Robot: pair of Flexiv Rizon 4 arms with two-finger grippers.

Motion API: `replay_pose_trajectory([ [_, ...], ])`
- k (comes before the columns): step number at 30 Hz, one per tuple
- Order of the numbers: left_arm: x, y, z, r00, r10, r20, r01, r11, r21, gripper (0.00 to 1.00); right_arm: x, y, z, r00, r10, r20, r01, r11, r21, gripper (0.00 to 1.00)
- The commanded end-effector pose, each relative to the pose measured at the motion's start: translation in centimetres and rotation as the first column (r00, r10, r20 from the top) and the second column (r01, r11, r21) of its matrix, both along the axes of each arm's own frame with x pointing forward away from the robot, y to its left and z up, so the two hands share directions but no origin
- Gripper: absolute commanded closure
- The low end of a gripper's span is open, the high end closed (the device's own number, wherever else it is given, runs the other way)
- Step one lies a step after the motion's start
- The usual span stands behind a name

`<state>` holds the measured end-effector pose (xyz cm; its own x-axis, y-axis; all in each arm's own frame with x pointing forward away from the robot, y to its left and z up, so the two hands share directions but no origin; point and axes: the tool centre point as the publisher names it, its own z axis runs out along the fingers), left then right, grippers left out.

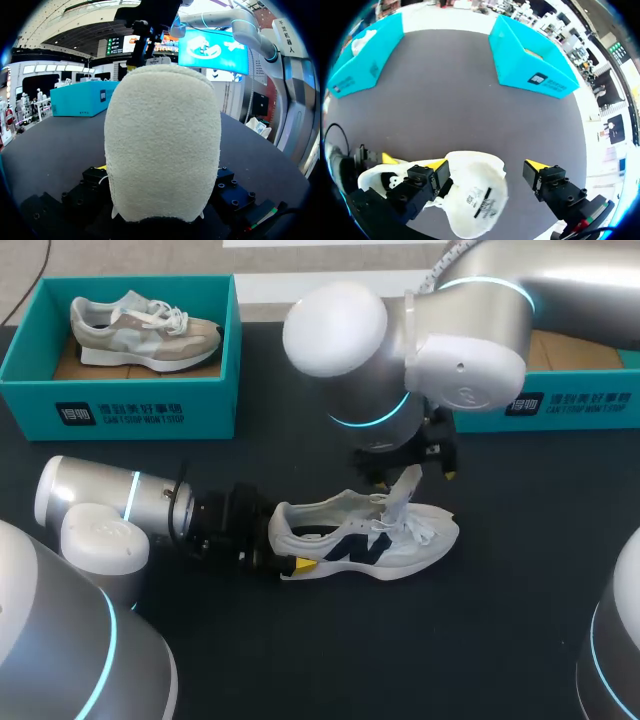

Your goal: Take the shoe out of the shoebox, open the shoe tongue, remove and reinsert the insole, then place the shoe into the shoebox

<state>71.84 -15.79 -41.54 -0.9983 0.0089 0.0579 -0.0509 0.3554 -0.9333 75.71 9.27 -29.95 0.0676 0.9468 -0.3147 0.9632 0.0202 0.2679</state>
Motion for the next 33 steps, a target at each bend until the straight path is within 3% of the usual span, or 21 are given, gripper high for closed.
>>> replay_pose_trajectory([
  [1,0.0,0.1,-0.5,1.000,-0.001,-0.001,0.001,1.000,0.002,1.00,-0.8,0.5,2.3,0.996,0.084,0.033,-0.086,0.995,0.046,0.00],
  [6,0.0,0.1,-0.5,1.000,-0.001,-0.001,0.001,1.000,0.002,1.00,-0.8,2.6,4.8,0.971,0.229,0.067,-0.232,0.972,0.039,0.00],
  [11,0.0,0.1,-0.5,1.000,-0.001,-0.001,0.001,1.000,0.002,1.00,-1.2,5.3,6.6,0.881,0.468,0.071,-0.471,0.882,0.025,0.00],
  [14,0.0,0.1,-0.5,1.000,-0.001,-0.001,0.001,1.000,0.002,1.00,-1.6,6.7,7.1,0.784,0.619,0.048,-0.619,0.785,0.002,0.00],
  [17,0.0,0.1,-0.5,1.000,-0.001,-0.001,0.001,1.000,0.002,1.00,-2.2,8.1,7.6,0.644,0.765,0.009,-0.765,0.644,-0.028,0.00],
  [19,0.0,0.1,-0.5,1.000,-0.001,-0.001,0.001,1.000,0.002,1.00,-2.8,8.9,8.0,0.526,0.850,-0.038,-0.850,0.524,-0.054,0.00],
  [24,0.0,0.1,-0.5,1.000,-0.001,-0.001,0.001,1.000,0.002,1.00,-3.5,10.4,8.3,0.308,0.933,-0.188,-0.951,0.303,-0.056,0.00],
  [25,0.0,0.1,-0.5,1.000,-0.001,-0.001,0.001,1.000,0.002,1.00,-3.5,10.5,8.1,0.287,0.931,-0.227,-0.958,0.283,-0.051,0.00],
  [26,0.0,0.1,-0.5,1.000,-0.001,-0.001,0.001,1.000,0.002,1.00,-3.3,10.6,7.9,0.329,0.911,-0.248,-0.944,0.319,-0.079,0.00],
  [33,0.0,0.1,-0.5,1.000,-0.001,-0.001,0.001,1.000,0.002,1.00,-3.3,10.6,7.9,0.329,0.911,-0.248,-0.944,0.319,-0.079,0.00],
])
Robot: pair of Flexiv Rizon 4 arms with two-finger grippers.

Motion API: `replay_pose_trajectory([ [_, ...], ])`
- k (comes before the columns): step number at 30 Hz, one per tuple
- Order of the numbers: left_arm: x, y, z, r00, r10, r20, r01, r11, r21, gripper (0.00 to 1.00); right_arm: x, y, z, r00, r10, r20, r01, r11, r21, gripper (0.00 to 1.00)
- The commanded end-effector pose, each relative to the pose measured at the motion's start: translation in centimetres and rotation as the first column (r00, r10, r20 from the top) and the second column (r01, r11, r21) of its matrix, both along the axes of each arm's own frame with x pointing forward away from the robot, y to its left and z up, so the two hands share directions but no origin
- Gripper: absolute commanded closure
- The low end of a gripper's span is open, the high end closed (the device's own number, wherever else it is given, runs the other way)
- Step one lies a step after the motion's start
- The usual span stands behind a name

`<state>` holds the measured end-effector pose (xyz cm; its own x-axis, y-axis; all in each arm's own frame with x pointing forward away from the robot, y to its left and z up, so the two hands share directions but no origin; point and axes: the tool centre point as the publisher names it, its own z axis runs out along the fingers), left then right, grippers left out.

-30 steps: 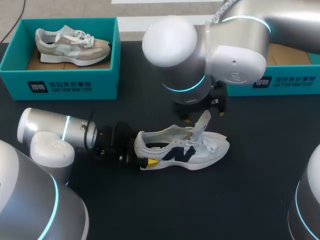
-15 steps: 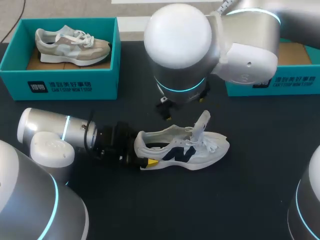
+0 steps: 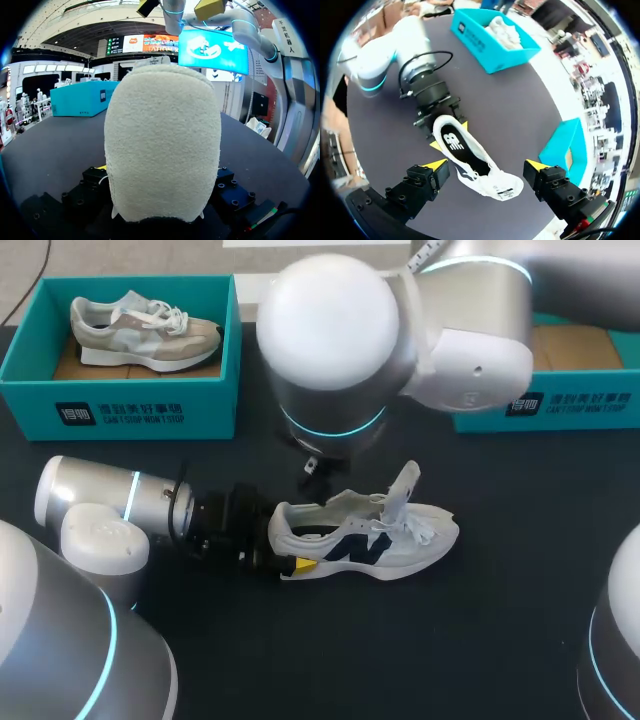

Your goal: Take the shoe out of the shoebox, open the shoe tongue, remove and reinsert the insole, then place the shoe into the shoebox

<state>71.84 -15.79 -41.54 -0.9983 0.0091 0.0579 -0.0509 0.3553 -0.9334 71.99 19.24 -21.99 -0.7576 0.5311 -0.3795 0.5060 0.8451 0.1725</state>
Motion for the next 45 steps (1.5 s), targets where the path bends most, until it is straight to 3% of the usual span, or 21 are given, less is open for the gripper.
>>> replay_pose_trajectory([
  [1,0.0,0.1,-0.5,1.000,-0.001,-0.001,0.001,1.000,0.002,1.00,0.4,0.6,-0.1,0.971,0.227,-0.070,-0.234,0.962,-0.138,0.00],
  [9,0.0,0.1,-0.5,1.000,-0.001,-0.001,0.001,1.000,0.002,1.00,0.4,0.6,-0.1,0.971,0.227,-0.070,-0.234,0.962,-0.138,0.00],
  [10,0.0,0.1,-0.5,1.000,-0.001,-0.001,0.001,1.000,0.002,1.00,0.3,0.7,-0.3,0.965,0.248,-0.091,-0.255,0.964,-0.077,0.00],
  [13,0.0,0.1,-0.5,1.000,-0.001,-0.001,0.001,1.000,0.002,1.00,-0.2,0.7,-1.2,0.938,0.310,-0.155,-0.323,0.944,-0.072,0.00],
  [14,0.0,0.1,-0.5,1.000,-0.001,-0.001,0.001,1.000,0.002,1.00,-0.2,0.6,-1.4,0.934,0.318,-0.161,-0.329,0.943,-0.050,0.57],
  [15,0.0,0.1,-0.5,1.000,-0.001,-0.001,0.001,1.000,0.002,1.00,-0.3,0.5,-1.6,0.925,0.332,-0.184,-0.343,0.939,-0.032,1.00],
  [30,0.0,0.1,-0.5,1.000,-0.001,-0.001,0.001,1.000,0.002,1.00,0.7,0.7,-7.0,0.803,0.488,-0.342,-0.537,0.842,-0.061,1.00],
  [45,0.0,0.1,-0.5,1.000,-0.001,-0.001,0.001,1.000,0.002,1.00,1.4,0.3,-12.6,0.761,0.510,-0.401,-0.582,0.810,-0.076,1.00],
])
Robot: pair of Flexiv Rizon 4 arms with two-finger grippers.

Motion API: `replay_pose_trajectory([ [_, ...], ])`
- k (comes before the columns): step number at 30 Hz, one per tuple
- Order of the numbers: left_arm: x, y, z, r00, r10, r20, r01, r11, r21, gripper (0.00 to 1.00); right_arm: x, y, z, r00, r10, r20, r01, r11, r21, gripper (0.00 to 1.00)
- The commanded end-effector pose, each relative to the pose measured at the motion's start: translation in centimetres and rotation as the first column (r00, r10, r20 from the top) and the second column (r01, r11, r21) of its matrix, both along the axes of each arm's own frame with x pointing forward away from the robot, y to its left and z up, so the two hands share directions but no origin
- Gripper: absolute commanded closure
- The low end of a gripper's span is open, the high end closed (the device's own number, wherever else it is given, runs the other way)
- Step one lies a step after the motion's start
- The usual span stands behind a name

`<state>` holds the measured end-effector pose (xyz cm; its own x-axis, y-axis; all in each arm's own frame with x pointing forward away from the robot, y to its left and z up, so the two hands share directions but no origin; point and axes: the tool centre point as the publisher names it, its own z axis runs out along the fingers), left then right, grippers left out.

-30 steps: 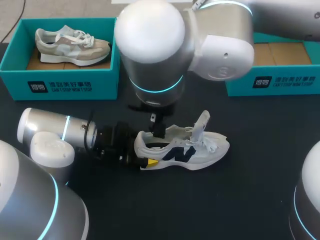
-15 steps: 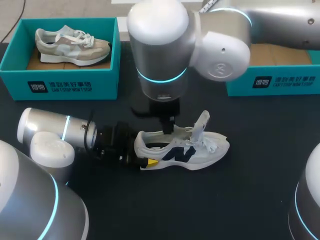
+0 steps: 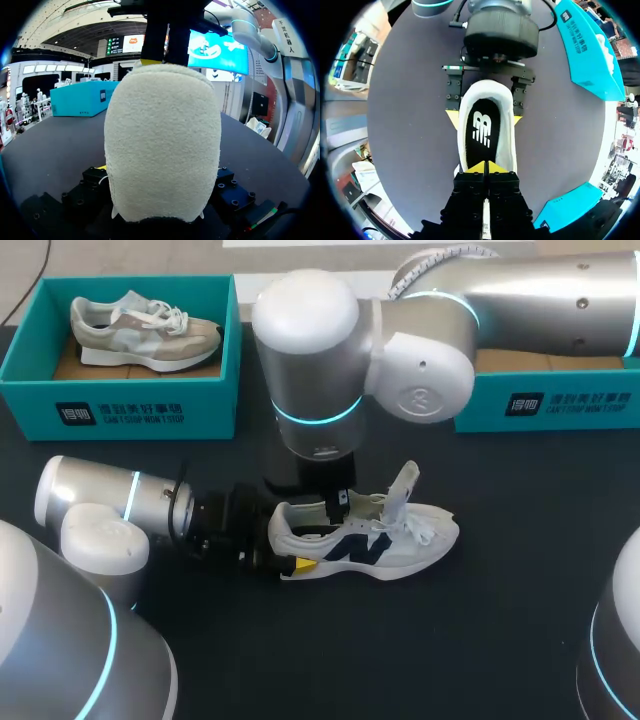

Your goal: Take the shoe out of the shoebox, open the shoe tongue, remove and reinsert the insole, then place the shoe into the shoebox

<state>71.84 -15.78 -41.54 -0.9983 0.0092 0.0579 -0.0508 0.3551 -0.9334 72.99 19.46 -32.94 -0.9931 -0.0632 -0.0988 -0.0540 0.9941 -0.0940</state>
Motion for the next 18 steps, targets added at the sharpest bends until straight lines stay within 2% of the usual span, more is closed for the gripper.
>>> replay_pose_trajectory([
  [1,0.0,0.1,-0.5,1.000,-0.001,-0.001,0.001,1.000,0.002,1.00,0.5,-0.1,-1.9,1.000,0.002,-0.015,-0.002,1.000,-0.019,1.00],
  [9,0.0,0.1,-0.5,1.000,-0.001,-0.001,0.001,1.000,0.002,1.00,1.7,-0.7,-4.0,0.999,0.012,-0.048,-0.015,0.998,-0.066,1.00],
  [18,0.0,0.1,-0.5,1.000,-0.001,-0.001,0.001,1.000,0.002,1.00,0.6,-2.7,-4.5,0.998,-0.013,-0.067,0.008,0.997,-0.076,1.00],
])
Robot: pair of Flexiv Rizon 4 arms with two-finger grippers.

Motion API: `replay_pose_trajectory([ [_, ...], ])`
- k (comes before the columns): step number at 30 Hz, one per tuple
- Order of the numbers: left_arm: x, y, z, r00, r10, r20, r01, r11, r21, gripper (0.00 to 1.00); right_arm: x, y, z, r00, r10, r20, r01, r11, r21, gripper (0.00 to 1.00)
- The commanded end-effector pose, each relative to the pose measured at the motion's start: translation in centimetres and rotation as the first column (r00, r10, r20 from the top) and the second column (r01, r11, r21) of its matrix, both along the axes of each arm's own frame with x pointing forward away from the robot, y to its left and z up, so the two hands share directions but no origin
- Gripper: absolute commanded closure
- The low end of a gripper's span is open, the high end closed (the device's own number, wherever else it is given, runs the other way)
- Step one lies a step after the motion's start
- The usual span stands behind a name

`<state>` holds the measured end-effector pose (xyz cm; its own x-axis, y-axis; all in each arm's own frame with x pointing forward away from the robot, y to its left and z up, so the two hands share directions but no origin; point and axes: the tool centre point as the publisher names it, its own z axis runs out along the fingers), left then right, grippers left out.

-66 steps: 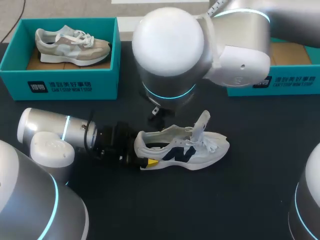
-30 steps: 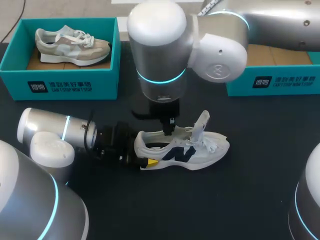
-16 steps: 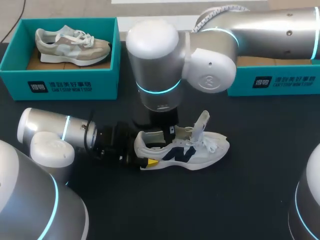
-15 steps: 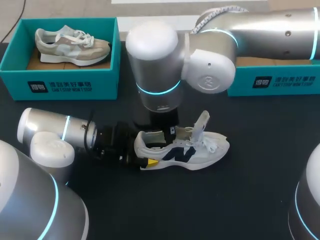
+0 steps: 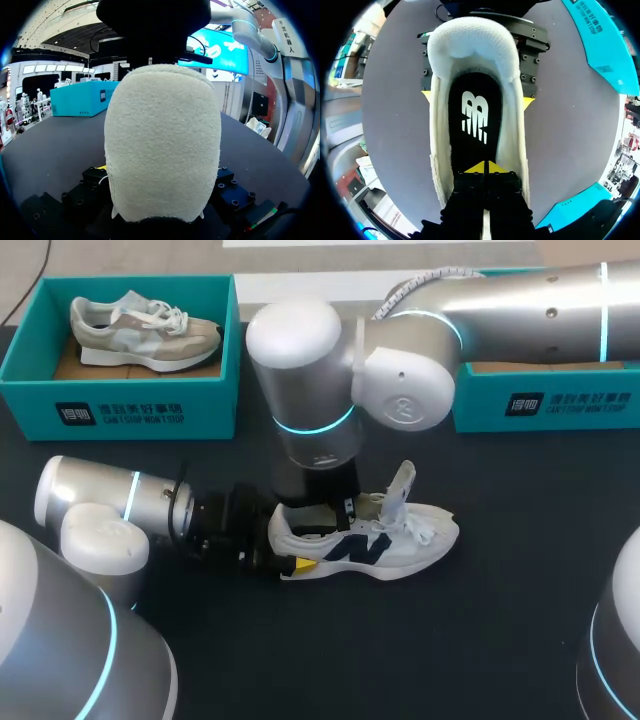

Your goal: Take the shoe out of the shoebox, open the shoe tongue, remove and reinsert the insole, then place the shoe into the shoebox

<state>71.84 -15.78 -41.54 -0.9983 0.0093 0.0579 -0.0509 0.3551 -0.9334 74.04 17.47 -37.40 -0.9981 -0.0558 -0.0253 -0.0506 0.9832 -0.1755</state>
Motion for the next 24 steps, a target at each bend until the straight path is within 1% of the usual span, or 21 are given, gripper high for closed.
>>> replay_pose_trajectory([
  [1,0.0,0.1,-0.5,1.000,-0.001,-0.001,0.001,1.000,0.002,1.00,-0.5,-0.7,0.0,1.000,0.004,-0.004,-0.004,1.000,0.018,1.00],
  [5,0.0,0.1,-0.5,1.000,-0.001,-0.001,0.001,1.000,0.002,1.00,-0.5,-0.7,0.0,1.000,0.008,-0.027,-0.006,0.999,0.053,1.00],
  [6,0.0,0.1,-0.5,1.000,-0.001,-0.001,0.001,1.000,0.002,1.00,-0.5,-0.7,0.0,0.999,0.013,-0.029,-0.012,0.999,0.053,0.89],
  [7,0.0,0.1,-0.5,1.000,-0.001,-0.001,0.001,1.000,0.002,1.00,-0.4,-0.6,-0.1,0.999,0.016,-0.029,-0.014,0.999,0.052,0.69],
  [8,0.0,0.1,-0.5,1.000,-0.001,-0.001,0.001,1.000,0.002,1.00,-0.4,-0.5,-0.1,1.000,0.016,-0.025,-0.014,0.999,0.048,0.65],
  [11,0.0,0.1,-0.5,1.000,-0.001,-0.001,0.001,1.000,0.002,1.00,-0.1,-0.3,-0.1,1.000,0.024,-0.016,-0.023,0.998,0.051,0.64],
  [13,0.0,0.1,-0.5,1.000,-0.001,-0.001,0.001,1.000,0.002,1.00,0.2,-0.2,-0.3,0.999,0.030,-0.014,-0.030,0.998,0.058,0.62],
  [17,0.0,0.1,-0.5,1.000,-0.001,-0.001,0.001,1.000,0.002,1.00,0.5,-0.2,-0.9,0.999,0.031,-0.010,-0.030,0.997,0.068,0.64],
  [20,0.0,0.1,-0.5,1.000,-0.001,-0.001,0.001,1.000,0.002,1.00,0.7,-0.1,-1.5,0.999,0.034,-0.010,-0.034,0.996,0.077,0.62],
  [24,0.0,0.1,-0.5,1.000,-0.001,-0.001,0.001,1.000,0.002,1.00,0.8,0.2,-2.3,0.999,0.044,-0.027,-0.042,0.996,0.083,0.62],
])
